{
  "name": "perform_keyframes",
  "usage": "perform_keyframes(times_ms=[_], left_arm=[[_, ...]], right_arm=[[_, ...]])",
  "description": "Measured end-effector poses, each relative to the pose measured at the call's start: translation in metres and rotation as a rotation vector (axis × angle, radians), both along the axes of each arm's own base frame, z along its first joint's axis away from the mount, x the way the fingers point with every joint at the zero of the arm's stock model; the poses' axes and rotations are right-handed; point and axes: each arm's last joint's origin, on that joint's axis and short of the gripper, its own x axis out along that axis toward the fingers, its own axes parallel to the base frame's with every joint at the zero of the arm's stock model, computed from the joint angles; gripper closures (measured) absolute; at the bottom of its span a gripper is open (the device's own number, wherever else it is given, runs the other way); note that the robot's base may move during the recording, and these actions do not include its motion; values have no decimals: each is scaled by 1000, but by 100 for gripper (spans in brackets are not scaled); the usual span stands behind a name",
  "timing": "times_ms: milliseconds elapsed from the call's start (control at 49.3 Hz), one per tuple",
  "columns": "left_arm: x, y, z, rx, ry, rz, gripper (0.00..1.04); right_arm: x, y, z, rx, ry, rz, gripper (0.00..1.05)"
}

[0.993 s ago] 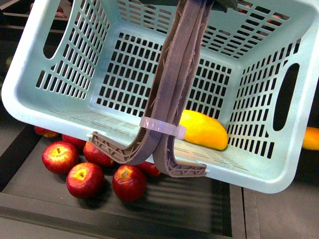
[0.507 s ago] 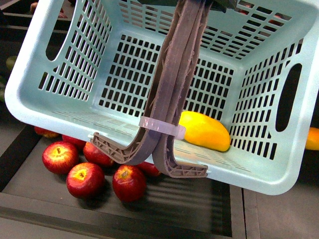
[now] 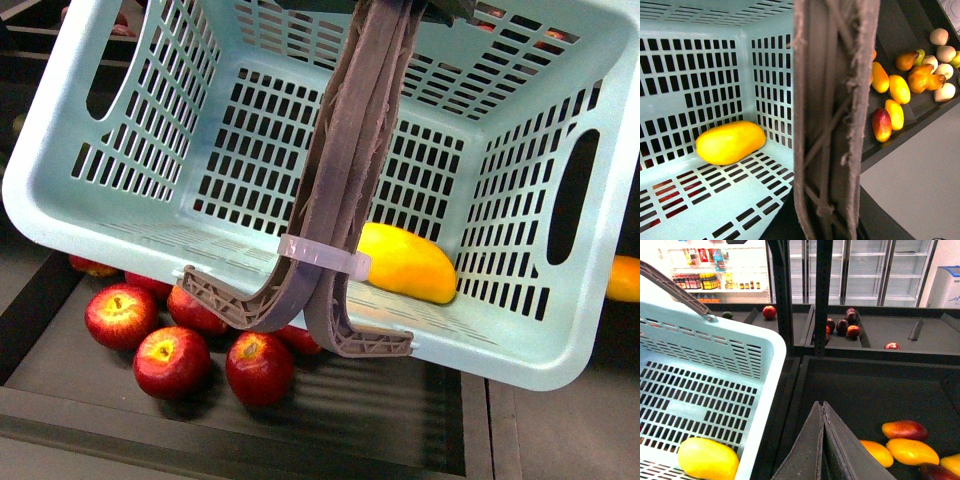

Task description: Pick mango and avocado into basket

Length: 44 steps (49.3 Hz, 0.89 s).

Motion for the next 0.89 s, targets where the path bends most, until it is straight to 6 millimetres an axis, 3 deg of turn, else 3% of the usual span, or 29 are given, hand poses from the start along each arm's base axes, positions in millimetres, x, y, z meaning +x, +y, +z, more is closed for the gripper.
perform_keyframes(times_ms=[162,649,892], left_arm=[[0,0,0,0,0,0,97],[-2,-3,0,-5,1,-21,97],[-2,-3,1,-8,2,-24,97]], right_arm=[[-3,0,0,-2,-4,0,99],[-3,0,1,-1,-10,-2,7],[-3,0,1,-2,-8,0,8]])
